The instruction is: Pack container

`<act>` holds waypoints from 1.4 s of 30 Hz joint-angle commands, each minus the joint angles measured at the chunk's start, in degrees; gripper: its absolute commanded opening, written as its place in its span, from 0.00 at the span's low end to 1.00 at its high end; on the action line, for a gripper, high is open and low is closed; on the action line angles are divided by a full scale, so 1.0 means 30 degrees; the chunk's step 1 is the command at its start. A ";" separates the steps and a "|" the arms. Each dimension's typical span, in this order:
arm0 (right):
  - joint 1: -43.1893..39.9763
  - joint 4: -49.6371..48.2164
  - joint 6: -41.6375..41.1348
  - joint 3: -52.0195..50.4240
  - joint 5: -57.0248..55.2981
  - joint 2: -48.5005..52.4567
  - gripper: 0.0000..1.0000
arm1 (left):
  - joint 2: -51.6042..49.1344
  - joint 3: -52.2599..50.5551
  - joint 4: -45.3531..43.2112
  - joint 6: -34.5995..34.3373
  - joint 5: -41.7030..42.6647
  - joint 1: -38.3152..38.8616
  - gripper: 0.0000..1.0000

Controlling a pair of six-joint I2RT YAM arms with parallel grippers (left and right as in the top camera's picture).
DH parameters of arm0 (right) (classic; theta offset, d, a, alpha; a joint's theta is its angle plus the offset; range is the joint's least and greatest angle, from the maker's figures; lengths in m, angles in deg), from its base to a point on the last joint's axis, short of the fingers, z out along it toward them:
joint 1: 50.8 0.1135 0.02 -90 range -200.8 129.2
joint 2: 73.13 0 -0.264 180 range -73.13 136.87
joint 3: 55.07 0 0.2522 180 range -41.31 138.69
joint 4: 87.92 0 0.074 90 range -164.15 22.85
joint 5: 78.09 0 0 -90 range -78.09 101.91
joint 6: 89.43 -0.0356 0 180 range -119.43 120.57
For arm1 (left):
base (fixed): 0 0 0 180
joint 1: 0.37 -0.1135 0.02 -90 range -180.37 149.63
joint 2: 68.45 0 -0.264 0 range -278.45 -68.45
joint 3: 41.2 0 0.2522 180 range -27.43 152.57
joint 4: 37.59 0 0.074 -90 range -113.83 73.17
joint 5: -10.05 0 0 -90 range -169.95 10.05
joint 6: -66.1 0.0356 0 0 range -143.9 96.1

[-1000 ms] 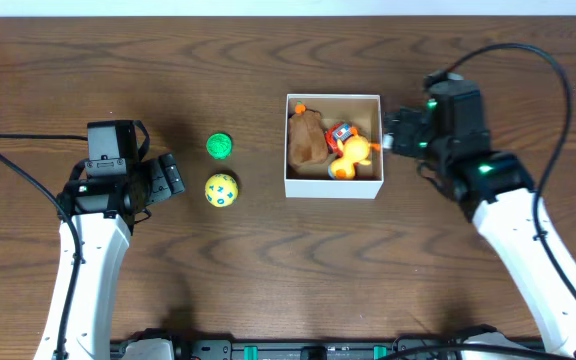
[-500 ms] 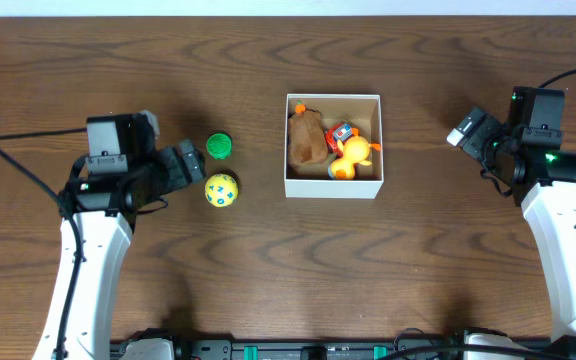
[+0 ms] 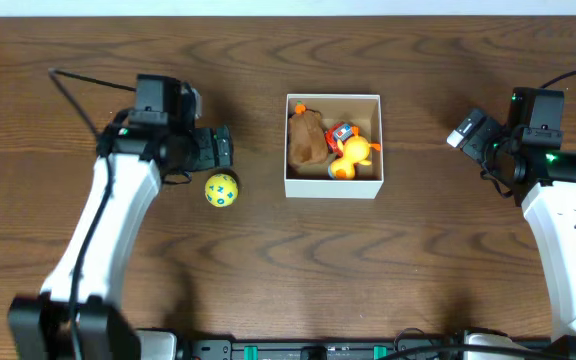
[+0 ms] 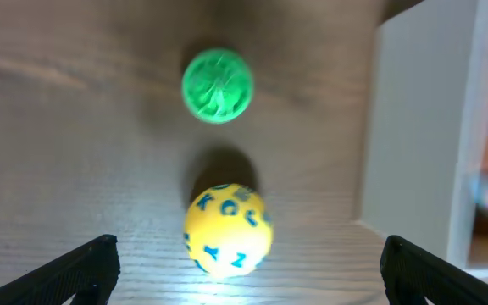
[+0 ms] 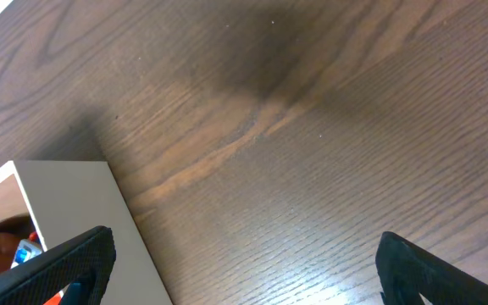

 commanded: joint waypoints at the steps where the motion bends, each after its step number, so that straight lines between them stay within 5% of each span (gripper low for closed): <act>1: -0.0066 0.0022 -0.0248 0.0051 0.0073 0.0036 0.99 | -0.1683 0.0138 0.0495 0.0321 -0.0546 0.0015 0.99; 3: -0.0066 0.0022 -0.0248 0.0051 0.0073 0.0036 0.99 | -0.2623 0.0138 0.0816 0.0321 -0.0546 0.0036 1.00; 7: -0.0066 0.0022 -0.0248 0.0058 0.0073 0.0036 0.99 | -0.4167 0.0138 0.1435 0.0328 -0.0539 0.0306 0.85; 16: -0.0066 0.0022 -0.0248 0.0051 0.0073 0.0036 0.99 | -0.5654 0.0117 0.1253 0.0335 -0.0546 0.0852 0.79; 23: -0.0066 0.0022 -0.0248 0.0051 0.0073 0.0036 0.99 | -0.5858 0.0131 0.0911 0.0328 -0.0546 0.0852 0.33; 29: -0.0066 0.0022 -0.0248 0.0058 0.0073 0.0036 0.99 | -0.5071 0.1945 0.3002 0.0328 -0.0546 0.0860 0.31; 35: -0.0066 0.0022 -0.0248 0.0051 0.0073 0.0036 0.99 | -0.4459 0.7774 0.7147 0.1049 -0.0554 0.1982 0.31; 42: -0.0066 0.0022 -0.0248 0.0058 0.0073 0.0036 0.99 | -0.4481 1.0105 0.5960 0.1472 -0.0554 0.5319 0.31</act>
